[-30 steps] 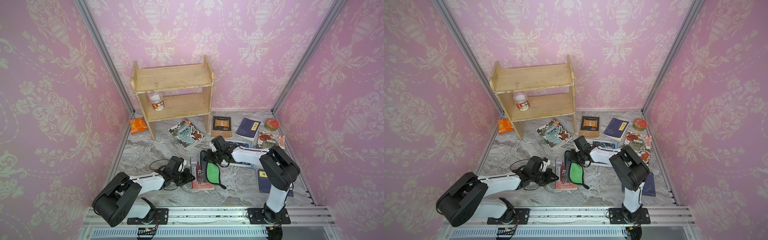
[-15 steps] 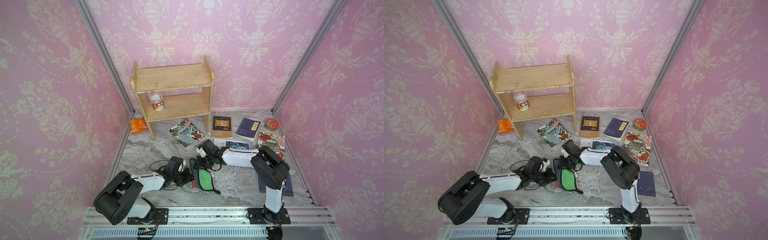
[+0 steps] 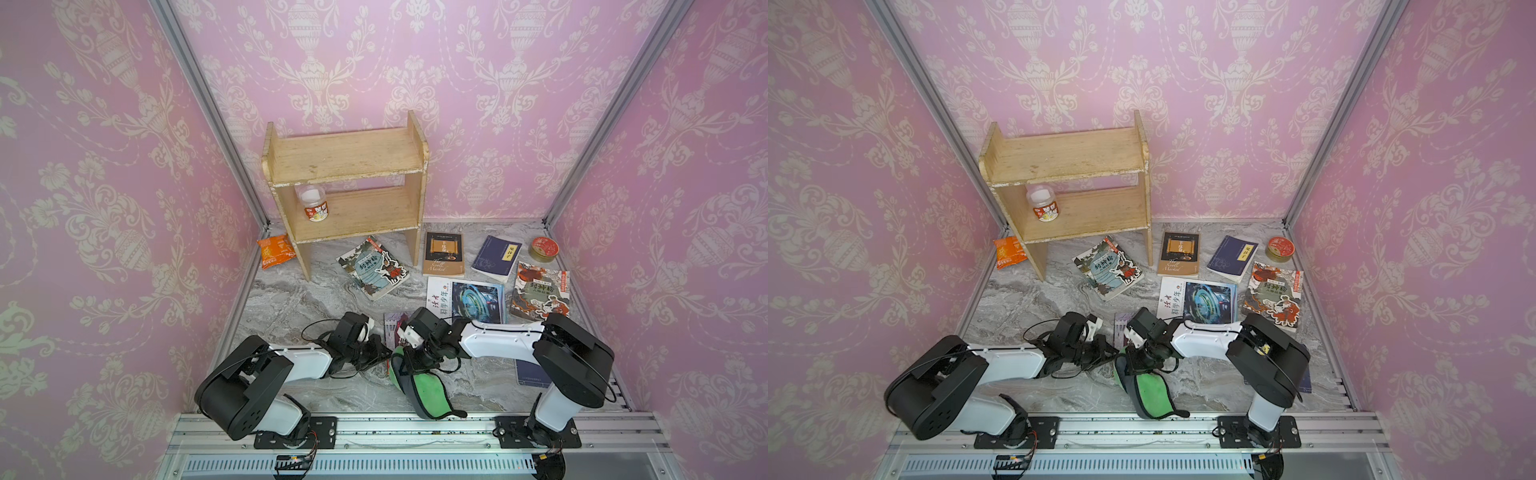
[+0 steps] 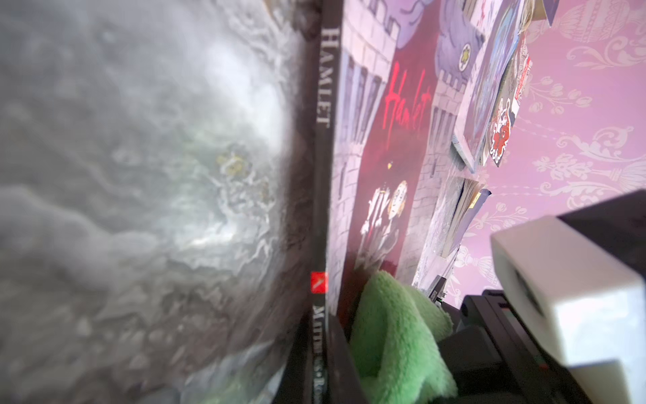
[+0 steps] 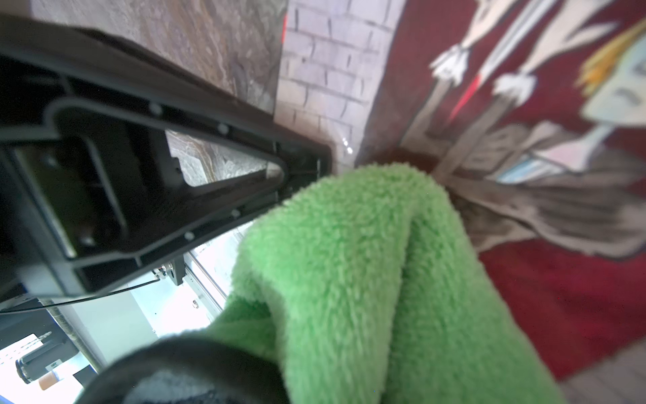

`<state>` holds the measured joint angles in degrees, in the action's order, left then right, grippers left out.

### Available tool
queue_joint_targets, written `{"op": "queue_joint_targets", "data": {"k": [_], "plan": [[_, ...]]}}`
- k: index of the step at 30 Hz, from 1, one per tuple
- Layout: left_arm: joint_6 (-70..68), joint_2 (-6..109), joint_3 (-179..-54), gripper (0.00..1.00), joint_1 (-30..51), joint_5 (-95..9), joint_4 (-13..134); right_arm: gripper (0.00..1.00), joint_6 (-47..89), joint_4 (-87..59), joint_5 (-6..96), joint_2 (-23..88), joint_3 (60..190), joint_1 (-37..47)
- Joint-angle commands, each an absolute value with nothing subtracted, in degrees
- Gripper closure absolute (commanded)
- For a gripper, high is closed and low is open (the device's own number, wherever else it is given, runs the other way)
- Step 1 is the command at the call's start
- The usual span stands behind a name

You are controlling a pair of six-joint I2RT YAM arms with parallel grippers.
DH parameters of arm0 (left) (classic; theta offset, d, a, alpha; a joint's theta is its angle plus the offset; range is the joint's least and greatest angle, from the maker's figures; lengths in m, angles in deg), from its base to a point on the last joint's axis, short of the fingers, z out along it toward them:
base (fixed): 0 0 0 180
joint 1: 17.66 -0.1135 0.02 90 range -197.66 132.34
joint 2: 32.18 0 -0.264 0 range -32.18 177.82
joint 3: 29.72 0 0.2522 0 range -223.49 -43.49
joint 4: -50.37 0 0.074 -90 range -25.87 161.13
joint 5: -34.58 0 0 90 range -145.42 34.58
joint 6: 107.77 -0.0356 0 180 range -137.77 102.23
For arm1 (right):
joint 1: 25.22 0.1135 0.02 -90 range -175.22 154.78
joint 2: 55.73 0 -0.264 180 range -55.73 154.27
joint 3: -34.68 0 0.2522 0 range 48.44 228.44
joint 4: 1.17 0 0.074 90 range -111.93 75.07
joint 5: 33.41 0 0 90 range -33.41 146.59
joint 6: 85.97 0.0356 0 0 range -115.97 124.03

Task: Wipe the cover of the book
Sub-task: Wipe the dirt from the cover of the book.

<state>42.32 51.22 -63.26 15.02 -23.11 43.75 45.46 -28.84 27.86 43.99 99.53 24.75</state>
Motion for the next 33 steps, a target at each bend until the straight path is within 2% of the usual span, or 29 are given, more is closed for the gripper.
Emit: {"op": "queue_joint_targets", "data": {"k": [1, 4, 8, 16, 21, 28, 30, 33], "plan": [[43.9, 53.8, -63.6, 1.00, 14.2, -27.5, 42.9, 1.00, 43.1, -39.4, 33.6, 52.9, 100.4, 16.9], [44.2, 53.2, -63.0, 1.00, 14.2, -27.2, 42.8, 1.00, 44.2, -36.1, 29.0, 55.4, 106.0, 10.1], [44.0, 51.7, -62.1, 1.00, 14.2, -27.3, 43.2, 1.00, 43.9, -37.9, 27.5, 58.0, 113.1, 6.3], [42.7, 51.1, -62.1, 1.00, 14.1, -28.1, 45.3, 1.00, 38.7, -47.6, 40.6, 60.3, 120.1, 7.5], [42.7, 53.9, -63.0, 1.00, 14.0, -27.5, 43.7, 1.00, 37.0, -50.1, 45.8, 54.8, 110.4, 13.6], [42.2, 57.1, -64.3, 1.00, 13.6, -26.2, 42.7, 1.00, 44.2, -48.1, 45.5, 41.5, 91.7, 17.5], [42.1, 57.9, -64.6, 1.00, 13.6, -25.5, 42.3, 1.00, 43.8, -50.1, 46.6, 39.0, 91.5, 17.4], [42.1, 58.4, -64.5, 1.00, 13.6, -24.9, 42.3, 1.00, 40.3, -55.3, 49.2, 37.3, 97.9, 16.9]]}}
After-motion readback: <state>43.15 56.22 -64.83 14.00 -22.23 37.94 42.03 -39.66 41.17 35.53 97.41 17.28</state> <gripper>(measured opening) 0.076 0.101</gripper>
